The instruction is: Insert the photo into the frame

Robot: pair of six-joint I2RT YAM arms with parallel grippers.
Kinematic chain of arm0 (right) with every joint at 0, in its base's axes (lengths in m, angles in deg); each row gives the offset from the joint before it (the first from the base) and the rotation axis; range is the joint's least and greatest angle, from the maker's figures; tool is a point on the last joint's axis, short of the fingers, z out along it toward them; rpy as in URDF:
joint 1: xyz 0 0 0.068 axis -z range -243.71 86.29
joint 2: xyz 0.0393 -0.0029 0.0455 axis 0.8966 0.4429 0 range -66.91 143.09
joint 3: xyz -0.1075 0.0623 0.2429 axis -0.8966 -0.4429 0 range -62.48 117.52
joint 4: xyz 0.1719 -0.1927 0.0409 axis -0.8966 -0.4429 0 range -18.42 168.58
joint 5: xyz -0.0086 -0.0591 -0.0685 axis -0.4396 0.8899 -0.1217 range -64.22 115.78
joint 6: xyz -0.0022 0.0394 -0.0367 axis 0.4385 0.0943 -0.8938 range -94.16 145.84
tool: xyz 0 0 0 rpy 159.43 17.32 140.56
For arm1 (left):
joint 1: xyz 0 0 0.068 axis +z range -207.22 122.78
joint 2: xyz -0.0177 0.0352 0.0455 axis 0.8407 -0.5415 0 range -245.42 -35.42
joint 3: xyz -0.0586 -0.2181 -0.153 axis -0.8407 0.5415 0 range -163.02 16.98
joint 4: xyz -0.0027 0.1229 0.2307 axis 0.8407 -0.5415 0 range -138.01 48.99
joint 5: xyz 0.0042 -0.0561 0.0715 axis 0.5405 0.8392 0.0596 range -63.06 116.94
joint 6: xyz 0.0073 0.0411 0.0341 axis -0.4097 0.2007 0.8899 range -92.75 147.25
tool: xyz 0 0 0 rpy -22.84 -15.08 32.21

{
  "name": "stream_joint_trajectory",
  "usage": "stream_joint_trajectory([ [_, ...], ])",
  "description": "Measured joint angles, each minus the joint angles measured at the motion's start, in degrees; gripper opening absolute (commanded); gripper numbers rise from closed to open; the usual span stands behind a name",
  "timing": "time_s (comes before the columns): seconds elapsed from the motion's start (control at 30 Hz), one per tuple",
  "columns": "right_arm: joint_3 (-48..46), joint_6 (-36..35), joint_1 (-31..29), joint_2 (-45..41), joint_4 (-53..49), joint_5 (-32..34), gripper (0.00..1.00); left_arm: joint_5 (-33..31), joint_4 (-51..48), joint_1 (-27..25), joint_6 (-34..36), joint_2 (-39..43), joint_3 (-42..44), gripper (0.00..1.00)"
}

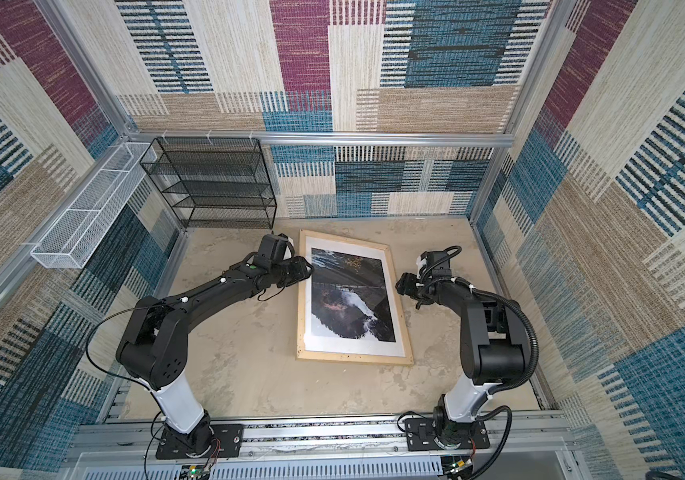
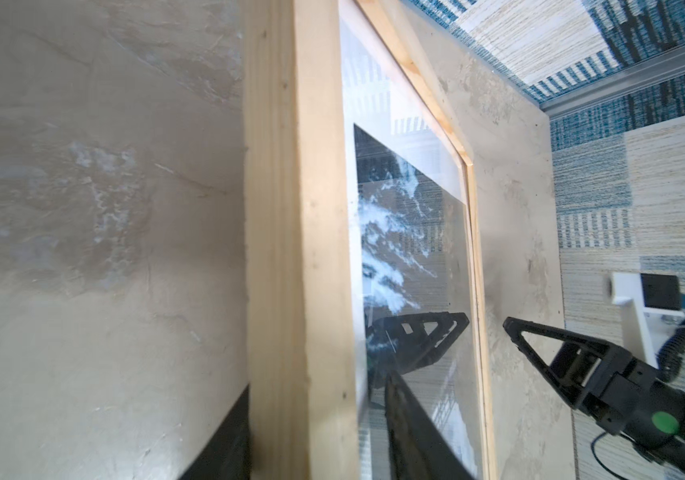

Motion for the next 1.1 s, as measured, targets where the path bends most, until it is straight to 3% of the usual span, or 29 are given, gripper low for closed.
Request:
stream_joint_trajectory([
  [0.2, 0.2, 0.0, 0.0, 0.6, 0.1, -0.2, 0.71, 3.0, 2.5, 0.6, 0.0, -0.2, 0.9, 0.54],
  [1.1, 0.8, 0.0, 0.0, 3.0, 1.0, -0.6, 0.72, 7.3, 11.7, 3.2, -0.1, -2.7, 10.0, 0.54],
])
